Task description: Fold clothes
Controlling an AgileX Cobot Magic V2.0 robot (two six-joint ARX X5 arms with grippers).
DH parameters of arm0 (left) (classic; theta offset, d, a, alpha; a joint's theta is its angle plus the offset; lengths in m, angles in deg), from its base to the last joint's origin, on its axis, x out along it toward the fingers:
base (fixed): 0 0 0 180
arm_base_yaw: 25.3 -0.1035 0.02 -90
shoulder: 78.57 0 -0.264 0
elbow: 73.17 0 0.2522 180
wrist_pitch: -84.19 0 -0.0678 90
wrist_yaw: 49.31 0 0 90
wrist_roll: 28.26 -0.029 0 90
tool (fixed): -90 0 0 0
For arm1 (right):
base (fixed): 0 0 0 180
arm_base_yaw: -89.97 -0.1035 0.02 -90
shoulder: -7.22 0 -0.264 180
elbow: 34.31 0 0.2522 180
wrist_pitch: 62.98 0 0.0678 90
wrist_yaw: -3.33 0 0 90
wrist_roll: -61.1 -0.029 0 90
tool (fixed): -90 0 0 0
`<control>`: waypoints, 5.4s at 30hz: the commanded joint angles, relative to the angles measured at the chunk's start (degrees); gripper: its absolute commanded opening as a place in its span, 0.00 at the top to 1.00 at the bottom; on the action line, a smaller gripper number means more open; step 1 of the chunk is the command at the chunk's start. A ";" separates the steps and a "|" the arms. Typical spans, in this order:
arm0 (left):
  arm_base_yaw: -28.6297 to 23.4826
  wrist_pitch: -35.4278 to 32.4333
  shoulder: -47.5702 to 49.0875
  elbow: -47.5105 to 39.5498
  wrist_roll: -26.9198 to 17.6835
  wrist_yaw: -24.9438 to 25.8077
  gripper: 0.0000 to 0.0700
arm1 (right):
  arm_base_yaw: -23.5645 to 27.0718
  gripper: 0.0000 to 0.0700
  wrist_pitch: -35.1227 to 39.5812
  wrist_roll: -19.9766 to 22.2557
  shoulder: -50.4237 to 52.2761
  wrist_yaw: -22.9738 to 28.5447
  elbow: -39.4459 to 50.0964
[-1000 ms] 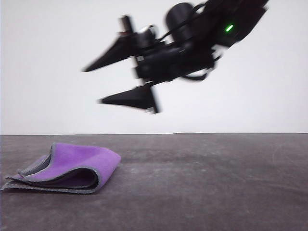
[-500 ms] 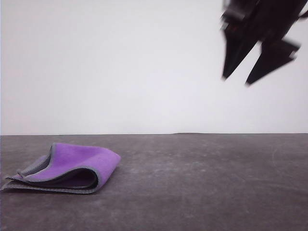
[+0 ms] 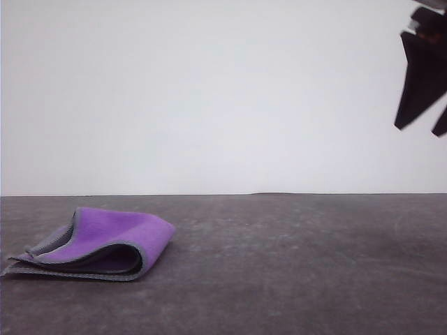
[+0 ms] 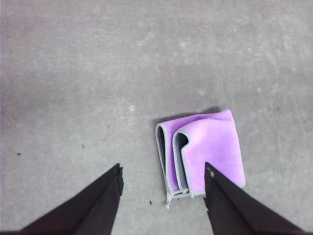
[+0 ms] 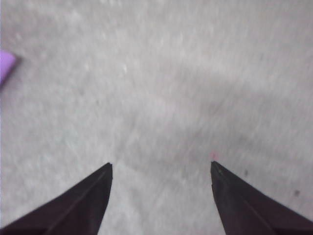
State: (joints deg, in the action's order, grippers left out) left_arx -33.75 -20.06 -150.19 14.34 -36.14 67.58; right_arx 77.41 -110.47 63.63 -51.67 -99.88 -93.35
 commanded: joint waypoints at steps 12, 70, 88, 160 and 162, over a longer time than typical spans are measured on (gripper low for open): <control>-0.11 0.14 -0.63 0.74 -0.83 -0.05 0.98 | 0.00 0.99 1.57 -0.79 -0.13 0.15 -0.57; 6.97 -44.07 62.63 -64.42 12.49 -18.55 0.98 | 0.00 0.99 1.59 -1.20 -0.13 -0.07 -0.57; 6.97 -51.79 71.47 -73.02 12.46 -19.78 0.98 | 0.00 0.99 1.61 -1.20 -0.13 -0.07 -0.57; 6.97 -51.35 71.47 -72.96 12.49 -22.59 0.98 | 15.16 0.99 24.76 2.32 58.69 3.02 42.94; 6.97 -51.34 71.47 -72.96 12.49 -22.60 0.98 | 15.05 0.99 25.66 1.74 58.69 4.31 44.04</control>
State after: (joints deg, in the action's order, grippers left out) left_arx -26.78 -71.88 -78.78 -57.54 -23.95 45.23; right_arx 92.55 -85.15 66.67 6.99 -96.09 -50.14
